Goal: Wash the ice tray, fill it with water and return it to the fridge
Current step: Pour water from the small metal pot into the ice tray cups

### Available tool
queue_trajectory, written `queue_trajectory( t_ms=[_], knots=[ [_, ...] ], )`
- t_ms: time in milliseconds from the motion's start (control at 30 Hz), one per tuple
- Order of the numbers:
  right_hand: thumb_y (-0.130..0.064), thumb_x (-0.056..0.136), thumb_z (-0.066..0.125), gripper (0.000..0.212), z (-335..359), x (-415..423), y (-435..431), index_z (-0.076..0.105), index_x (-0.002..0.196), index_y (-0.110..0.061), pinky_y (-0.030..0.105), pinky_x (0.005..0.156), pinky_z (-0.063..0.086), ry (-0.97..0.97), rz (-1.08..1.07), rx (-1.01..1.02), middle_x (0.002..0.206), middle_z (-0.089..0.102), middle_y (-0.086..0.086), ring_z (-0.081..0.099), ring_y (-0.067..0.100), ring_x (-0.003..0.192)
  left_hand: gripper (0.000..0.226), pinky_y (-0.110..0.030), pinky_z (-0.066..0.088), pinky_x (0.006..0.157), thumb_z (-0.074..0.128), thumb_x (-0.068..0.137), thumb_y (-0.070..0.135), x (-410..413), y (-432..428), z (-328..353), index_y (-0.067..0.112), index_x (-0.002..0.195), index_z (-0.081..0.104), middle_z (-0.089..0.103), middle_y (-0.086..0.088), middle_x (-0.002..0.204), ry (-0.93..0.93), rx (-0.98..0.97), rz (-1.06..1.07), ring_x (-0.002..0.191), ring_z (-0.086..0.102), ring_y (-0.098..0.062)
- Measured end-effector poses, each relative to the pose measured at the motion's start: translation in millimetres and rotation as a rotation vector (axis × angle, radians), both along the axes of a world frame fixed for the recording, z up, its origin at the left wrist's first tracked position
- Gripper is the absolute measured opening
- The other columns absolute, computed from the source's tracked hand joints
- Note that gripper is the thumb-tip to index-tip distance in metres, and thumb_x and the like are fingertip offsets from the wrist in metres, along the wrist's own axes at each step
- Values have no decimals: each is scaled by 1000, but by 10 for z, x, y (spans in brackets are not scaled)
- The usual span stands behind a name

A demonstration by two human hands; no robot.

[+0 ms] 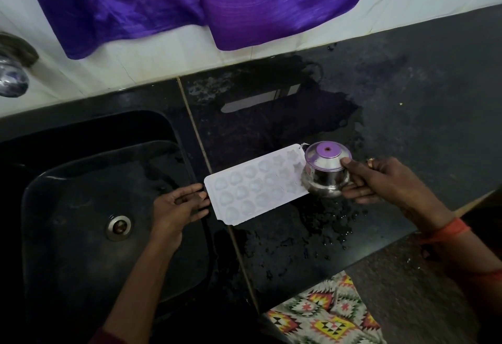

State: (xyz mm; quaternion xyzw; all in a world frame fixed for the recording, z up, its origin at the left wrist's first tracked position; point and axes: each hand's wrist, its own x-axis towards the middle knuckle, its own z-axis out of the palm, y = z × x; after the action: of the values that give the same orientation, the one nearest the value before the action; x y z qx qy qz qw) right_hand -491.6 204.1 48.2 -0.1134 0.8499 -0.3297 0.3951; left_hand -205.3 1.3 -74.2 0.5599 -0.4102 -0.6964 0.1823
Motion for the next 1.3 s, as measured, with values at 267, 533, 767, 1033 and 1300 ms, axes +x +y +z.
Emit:
queue_trajectory(
  t_ms=[267, 533, 767, 1033, 1300],
  knots=[
    [-53, 81, 65, 51, 30, 97, 132, 51, 61, -9, 37, 75, 62, -3, 9, -106, 84, 78, 19, 79, 26, 83, 19, -23, 60, 60, 65, 91, -3, -10, 3, -7, 4, 108, 69, 75, -10, 91, 7, 3, -15, 72, 75, -13],
    [-55, 75, 63, 51, 42, 118, 300, 52, 61, -7, 27, 60, 63, -2, 15, -78, 83, 78, 19, 79, 25, 81, 18, -22, 59, 57, 67, 89, -2, -21, 18, 3, 5, 106, 70, 75, -10, 91, 4, 7, -14, 73, 75, -13],
    [-60, 69, 63, 54, 33, 114, 343, 53, 62, -7, 25, 59, 62, -31, 46, -22, 79, 78, 19, 79, 21, 80, 19, -23, 60, 59, 66, 90, -2, -14, 20, 9, 4, 108, 69, 75, -11, 95, 0, 1, -24, 74, 75, -12],
    [-58, 71, 63, 53, 21, 125, 324, 57, 64, -7, 26, 59, 62, -40, 34, -2, 81, 79, 17, 79, 22, 79, 22, -23, 60, 60, 66, 90, -3, -13, 35, 10, 3, 111, 70, 74, -13, 97, -6, 2, -27, 75, 74, -13],
    [-46, 91, 62, 47, -28, 117, 310, 54, 62, -10, 31, 67, 62, -20, 12, 12, 80, 78, 17, 79, 26, 81, 22, -23, 60, 59, 66, 89, -4, -21, 45, 33, 2, 110, 69, 74, -13, 94, -2, -2, -22, 71, 74, -11]
  ],
)
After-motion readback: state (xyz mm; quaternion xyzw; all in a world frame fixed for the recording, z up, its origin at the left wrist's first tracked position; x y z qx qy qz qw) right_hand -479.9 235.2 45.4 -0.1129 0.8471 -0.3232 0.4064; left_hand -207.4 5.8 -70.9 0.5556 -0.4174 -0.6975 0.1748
